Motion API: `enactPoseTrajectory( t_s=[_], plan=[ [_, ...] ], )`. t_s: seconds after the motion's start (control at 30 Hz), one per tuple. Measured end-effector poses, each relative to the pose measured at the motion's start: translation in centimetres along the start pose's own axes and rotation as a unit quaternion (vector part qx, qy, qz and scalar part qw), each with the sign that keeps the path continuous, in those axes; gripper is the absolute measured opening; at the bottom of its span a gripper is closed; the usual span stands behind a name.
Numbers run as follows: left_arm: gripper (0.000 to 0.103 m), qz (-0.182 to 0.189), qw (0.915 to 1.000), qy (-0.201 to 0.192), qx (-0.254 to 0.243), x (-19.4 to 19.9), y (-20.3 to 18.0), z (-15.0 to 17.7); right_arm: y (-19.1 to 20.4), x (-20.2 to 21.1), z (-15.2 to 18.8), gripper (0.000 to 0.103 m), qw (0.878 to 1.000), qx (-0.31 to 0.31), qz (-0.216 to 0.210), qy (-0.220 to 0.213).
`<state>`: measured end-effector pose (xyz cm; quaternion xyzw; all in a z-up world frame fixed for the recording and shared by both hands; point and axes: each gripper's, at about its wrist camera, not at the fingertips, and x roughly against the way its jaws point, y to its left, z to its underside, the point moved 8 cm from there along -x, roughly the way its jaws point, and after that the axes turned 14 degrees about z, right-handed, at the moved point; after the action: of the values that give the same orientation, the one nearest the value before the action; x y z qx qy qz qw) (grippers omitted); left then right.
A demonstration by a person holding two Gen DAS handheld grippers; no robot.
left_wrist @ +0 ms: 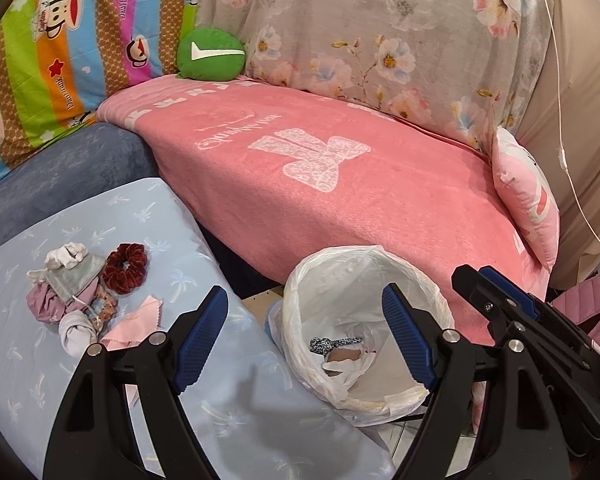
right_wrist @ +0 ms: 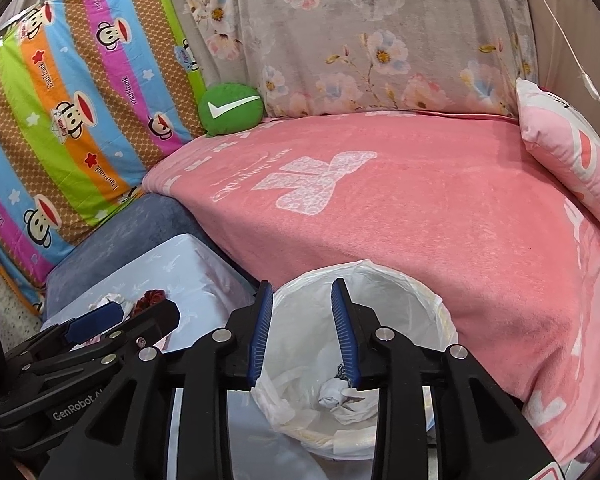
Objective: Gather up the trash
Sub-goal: 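Move both open grippers back over the remaining cloth pile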
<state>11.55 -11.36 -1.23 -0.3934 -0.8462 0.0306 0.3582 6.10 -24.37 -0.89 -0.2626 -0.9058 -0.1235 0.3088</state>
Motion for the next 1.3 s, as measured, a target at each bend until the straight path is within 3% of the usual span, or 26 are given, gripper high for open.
enactPoseTrajectory(
  t_s=[0.63,0.77,1.3],
  plan=[
    [0.076,-0.043,0.9964,-0.016,0.072,3.1,7.1,1.5,7.3,0.6,2.2,0.034,0.998,0.053,-0.033,0.015],
    [0.076,-0.055,0.9944,-0.018,0.088,3.7,8.8,1.9,8.8,0.6,2.8,0.041,0.997,0.064,-0.038,0.018],
    [0.083,-0.134,0.9763,-0.011,0.170,6.3,18.7,5.9,16.5,-0.9,7.4,0.048,0.988,0.122,-0.070,0.064]
  ],
)
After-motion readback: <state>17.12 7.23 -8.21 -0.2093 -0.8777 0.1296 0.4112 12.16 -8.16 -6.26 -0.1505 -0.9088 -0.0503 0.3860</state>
